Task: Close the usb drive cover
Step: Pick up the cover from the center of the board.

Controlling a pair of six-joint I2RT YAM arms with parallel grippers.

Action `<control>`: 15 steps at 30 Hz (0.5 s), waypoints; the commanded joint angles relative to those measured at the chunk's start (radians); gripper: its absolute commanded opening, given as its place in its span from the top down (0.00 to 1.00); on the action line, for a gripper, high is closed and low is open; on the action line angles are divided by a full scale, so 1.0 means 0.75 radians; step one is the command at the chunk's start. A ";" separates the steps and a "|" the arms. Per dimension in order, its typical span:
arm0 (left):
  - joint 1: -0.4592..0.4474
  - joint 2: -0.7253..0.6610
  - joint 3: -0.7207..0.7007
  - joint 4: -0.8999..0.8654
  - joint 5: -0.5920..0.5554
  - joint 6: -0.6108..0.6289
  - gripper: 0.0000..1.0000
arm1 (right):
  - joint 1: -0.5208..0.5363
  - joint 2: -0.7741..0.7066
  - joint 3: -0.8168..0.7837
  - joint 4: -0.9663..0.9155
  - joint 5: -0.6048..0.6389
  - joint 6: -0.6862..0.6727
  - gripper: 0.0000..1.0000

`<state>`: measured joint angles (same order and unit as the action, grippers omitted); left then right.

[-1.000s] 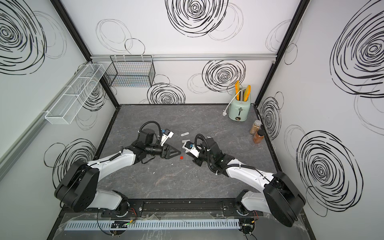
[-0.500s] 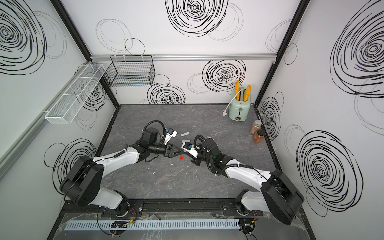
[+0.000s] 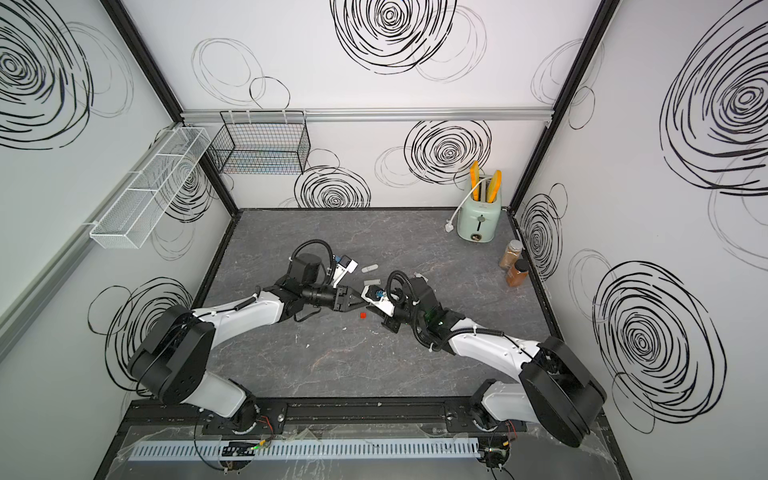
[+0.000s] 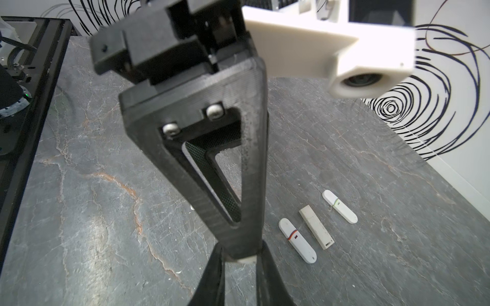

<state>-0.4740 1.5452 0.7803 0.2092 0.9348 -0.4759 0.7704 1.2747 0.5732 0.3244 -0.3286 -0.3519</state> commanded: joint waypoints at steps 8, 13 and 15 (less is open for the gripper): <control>-0.006 0.012 0.047 0.007 -0.011 0.012 0.85 | 0.014 0.009 -0.009 0.030 -0.016 -0.027 0.87; -0.004 -0.007 0.033 0.004 -0.028 0.022 1.00 | 0.014 0.009 -0.006 0.028 -0.012 -0.015 0.84; 0.006 -0.016 0.035 -0.014 -0.033 0.030 1.00 | 0.007 0.007 -0.003 0.008 0.001 -0.002 0.79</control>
<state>-0.4767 1.5448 0.7914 0.1867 0.9222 -0.4793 0.7734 1.2808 0.5720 0.3218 -0.3145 -0.3584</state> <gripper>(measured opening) 0.106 0.207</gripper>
